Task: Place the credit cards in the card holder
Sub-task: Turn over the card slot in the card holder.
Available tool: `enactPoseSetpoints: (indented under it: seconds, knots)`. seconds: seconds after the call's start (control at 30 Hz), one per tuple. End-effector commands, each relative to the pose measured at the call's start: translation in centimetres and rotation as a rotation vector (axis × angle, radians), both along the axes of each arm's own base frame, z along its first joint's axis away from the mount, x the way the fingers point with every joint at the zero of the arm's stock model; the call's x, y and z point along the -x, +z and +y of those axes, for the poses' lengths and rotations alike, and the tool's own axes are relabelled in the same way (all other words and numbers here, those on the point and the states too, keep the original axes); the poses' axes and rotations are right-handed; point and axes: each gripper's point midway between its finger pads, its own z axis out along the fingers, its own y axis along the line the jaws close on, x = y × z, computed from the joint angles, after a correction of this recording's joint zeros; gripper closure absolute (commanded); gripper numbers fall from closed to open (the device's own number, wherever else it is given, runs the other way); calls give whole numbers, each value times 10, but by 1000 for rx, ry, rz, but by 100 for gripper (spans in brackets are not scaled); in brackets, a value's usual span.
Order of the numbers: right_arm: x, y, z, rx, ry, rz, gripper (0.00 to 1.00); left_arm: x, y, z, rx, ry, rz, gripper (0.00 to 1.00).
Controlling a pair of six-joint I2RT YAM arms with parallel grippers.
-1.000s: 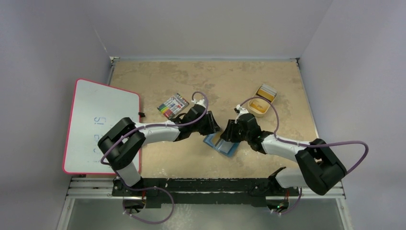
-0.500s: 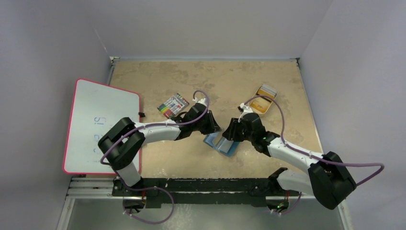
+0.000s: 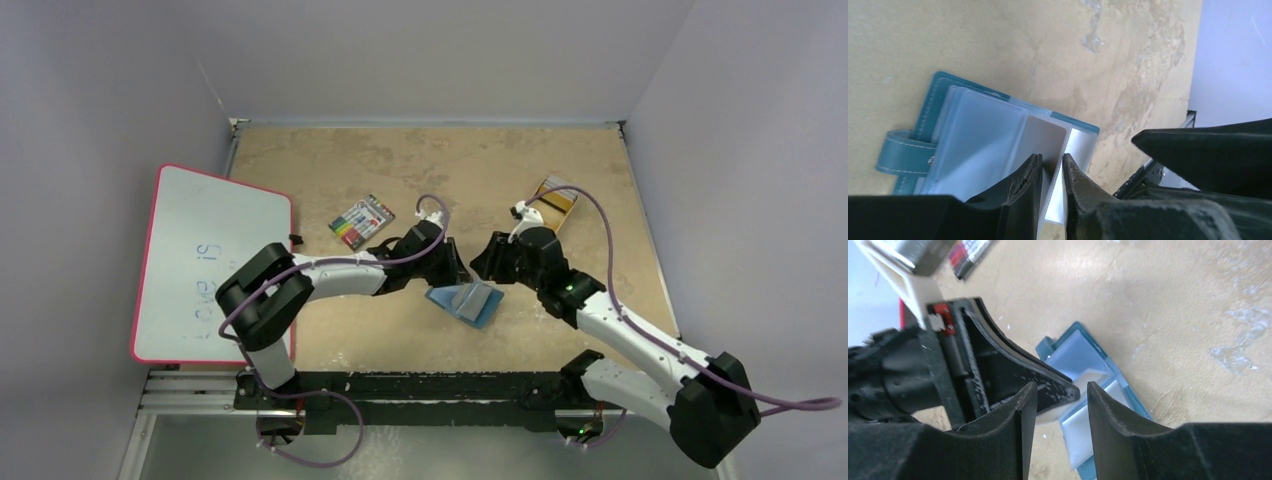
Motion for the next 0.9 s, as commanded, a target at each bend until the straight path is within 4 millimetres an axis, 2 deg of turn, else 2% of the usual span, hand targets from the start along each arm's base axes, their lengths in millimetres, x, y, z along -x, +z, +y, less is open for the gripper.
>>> enactPoseSetpoints:
  seconds: [0.0,0.1,0.27,0.5,0.67,0.73,0.87]
  knots:
    - [-15,49,-12,-4,-75,-115,55,8,31,-32,145,-68,-28,79]
    - [-18,68,-19,4,-104,-162,54,20,37,-49,218,-130,-3,76]
    - [-25,77,-26,42,-132,-184,51,20,31,-51,195,-139,-7,73]
    - [-34,70,-26,67,-135,-175,48,1,0,-33,-22,-112,-75,72]
    - [-39,65,-35,77,-163,-165,48,0,-29,-36,-83,-136,-55,72]
    - [-45,61,-43,91,-187,-165,47,-3,-42,-32,-128,-127,-51,72]
    - [-68,58,-74,129,-239,-160,47,-13,-58,-18,-227,-74,-62,73]
